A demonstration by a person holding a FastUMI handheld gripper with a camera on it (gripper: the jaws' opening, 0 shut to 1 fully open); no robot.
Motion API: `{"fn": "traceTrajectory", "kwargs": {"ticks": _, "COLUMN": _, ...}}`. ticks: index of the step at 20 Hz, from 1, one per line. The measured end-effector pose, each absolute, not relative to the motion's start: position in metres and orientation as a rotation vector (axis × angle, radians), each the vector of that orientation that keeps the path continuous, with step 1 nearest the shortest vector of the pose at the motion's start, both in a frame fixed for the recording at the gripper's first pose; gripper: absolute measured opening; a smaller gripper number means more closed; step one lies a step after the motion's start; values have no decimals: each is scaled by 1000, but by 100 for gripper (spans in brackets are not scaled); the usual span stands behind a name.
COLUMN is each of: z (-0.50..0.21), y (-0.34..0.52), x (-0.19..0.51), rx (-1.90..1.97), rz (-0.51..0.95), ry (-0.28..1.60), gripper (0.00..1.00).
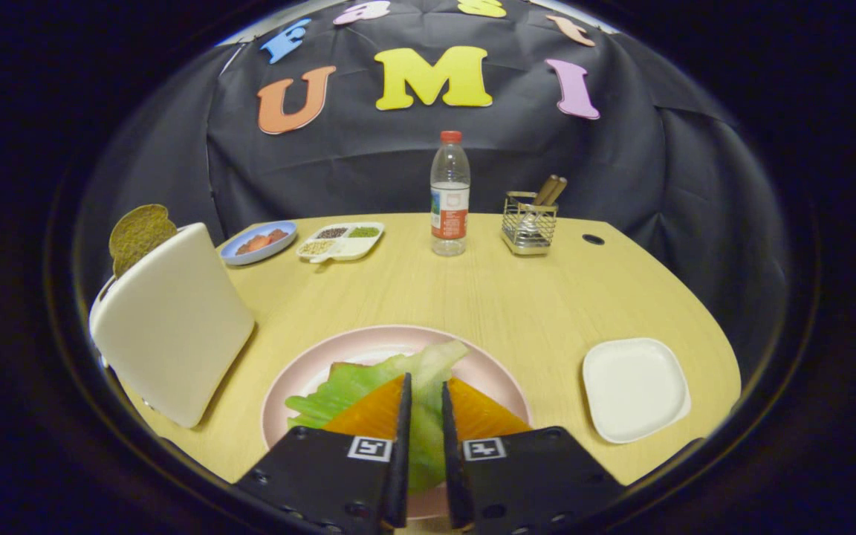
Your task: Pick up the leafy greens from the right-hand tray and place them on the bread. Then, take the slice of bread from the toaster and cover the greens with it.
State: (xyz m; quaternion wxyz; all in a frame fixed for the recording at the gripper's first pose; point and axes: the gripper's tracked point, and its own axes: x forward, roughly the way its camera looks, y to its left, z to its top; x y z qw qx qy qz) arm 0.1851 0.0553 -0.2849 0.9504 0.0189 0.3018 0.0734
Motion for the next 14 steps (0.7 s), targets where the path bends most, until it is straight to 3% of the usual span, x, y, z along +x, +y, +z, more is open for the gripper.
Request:
{"fn": "traceTrajectory", "kwargs": {"ticks": 4, "z": -269, "y": 45, "x": 182, "rx": 40, "rz": 134, "ry": 586, "gripper": 77}}
{"fn": "traceTrajectory", "kwargs": {"ticks": 7, "z": -250, "y": 42, "x": 175, "rx": 39, "rz": 118, "ry": 560, "gripper": 95}}
{"fn": "traceTrajectory", "kwargs": {"ticks": 14, "z": -180, "y": 66, "x": 156, "rx": 48, "rz": 134, "ry": 503, "gripper": 96}}
